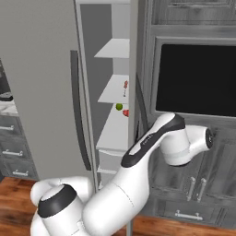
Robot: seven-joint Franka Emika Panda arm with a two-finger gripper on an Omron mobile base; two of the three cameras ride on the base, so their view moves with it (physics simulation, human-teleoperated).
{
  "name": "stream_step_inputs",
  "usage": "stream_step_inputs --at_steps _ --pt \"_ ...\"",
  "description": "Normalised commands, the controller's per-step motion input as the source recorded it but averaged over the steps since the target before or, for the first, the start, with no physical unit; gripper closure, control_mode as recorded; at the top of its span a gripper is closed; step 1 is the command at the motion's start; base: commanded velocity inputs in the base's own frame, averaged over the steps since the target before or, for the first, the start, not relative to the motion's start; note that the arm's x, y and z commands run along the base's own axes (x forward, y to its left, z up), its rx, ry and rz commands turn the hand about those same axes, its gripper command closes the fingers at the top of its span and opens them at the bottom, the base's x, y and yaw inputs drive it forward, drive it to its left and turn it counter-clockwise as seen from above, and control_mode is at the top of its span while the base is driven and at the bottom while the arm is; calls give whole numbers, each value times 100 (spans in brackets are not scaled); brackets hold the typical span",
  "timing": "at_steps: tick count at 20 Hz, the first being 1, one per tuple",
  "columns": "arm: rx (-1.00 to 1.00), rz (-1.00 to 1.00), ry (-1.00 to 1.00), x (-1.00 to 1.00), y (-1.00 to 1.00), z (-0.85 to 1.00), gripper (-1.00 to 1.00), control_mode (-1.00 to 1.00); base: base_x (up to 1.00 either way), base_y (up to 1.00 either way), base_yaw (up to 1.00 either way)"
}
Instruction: Store the kebab skewer in the freezer for long-term storage. Close the freezer door after placing the cooked food.
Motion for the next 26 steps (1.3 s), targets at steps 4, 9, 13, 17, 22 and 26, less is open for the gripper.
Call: stream_step_inputs --at_steps 4,9,13,17,22,26 --pt "0 7 0 15 25 -10 -100 -100 0 0 0" --pt "0 6 0 16 27 -14 -100 -100 0 0 0" --pt "0 5 0 10 38 -9 -100 -100 0 0 0" --pt "0 0 0 13 68 -1 -100 -100 0 0 0" --pt "-2 -1 4 20 93 0 -100 -100 0 0 0" --pt "-3 -6 6 28 100 0 -100 -100 0 0 0"
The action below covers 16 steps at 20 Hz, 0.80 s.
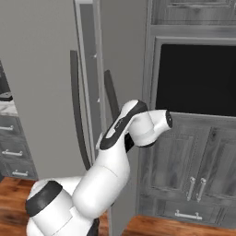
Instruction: Store the kebab skewer in the freezer for long-term storage. Close the freezer door after placing the cooked food.
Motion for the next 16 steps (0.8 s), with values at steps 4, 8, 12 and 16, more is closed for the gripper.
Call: stream_step_inputs --at_steps 4,8,12,16 --pt "-3 -9 5 33 100 0 -100 -100 0 0 0" --pt "-4 -11 7 18 95 0 -100 -100 0 0 0" --pt "-5 -12 9 4 54 0 -100 -100 0 0 0" --pt "-3 -15 11 29 41 2 -100 -100 0 0 0"
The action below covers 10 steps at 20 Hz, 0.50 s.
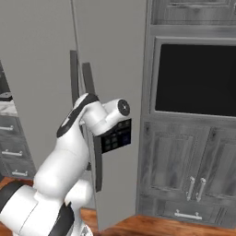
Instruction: Store the kebab skewer in the freezer for long-term storage. Close the freezer door after placing the cooked food.
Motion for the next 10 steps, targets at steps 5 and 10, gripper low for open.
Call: stream_step_inputs --at_steps 5,10 --pt "0 -18 11 31 24 30 -100 -100 0 0 0" --pt "0 -24 6 21 33 33 -100 -100 0 0 0"
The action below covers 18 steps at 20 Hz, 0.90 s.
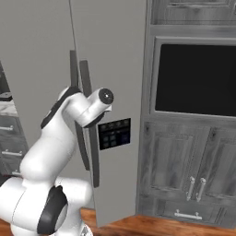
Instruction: Store the kebab skewer in the freezer for long-term storage. Close the freezer door after placing the cooked food.
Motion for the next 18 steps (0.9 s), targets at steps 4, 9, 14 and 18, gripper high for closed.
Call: stream_step_inputs --at_steps 4,9,14,18 --pt "-8 -26 3 16 34 31 -100 -100 0 0 0" --pt "-17 -27 0 22 30 29 -100 -100 0 0 0" --pt "-15 -21 0 20 11 48 -100 -100 0 0 0" --pt "-10 -14 0 19 0 47 -100 -100 0 0 0"
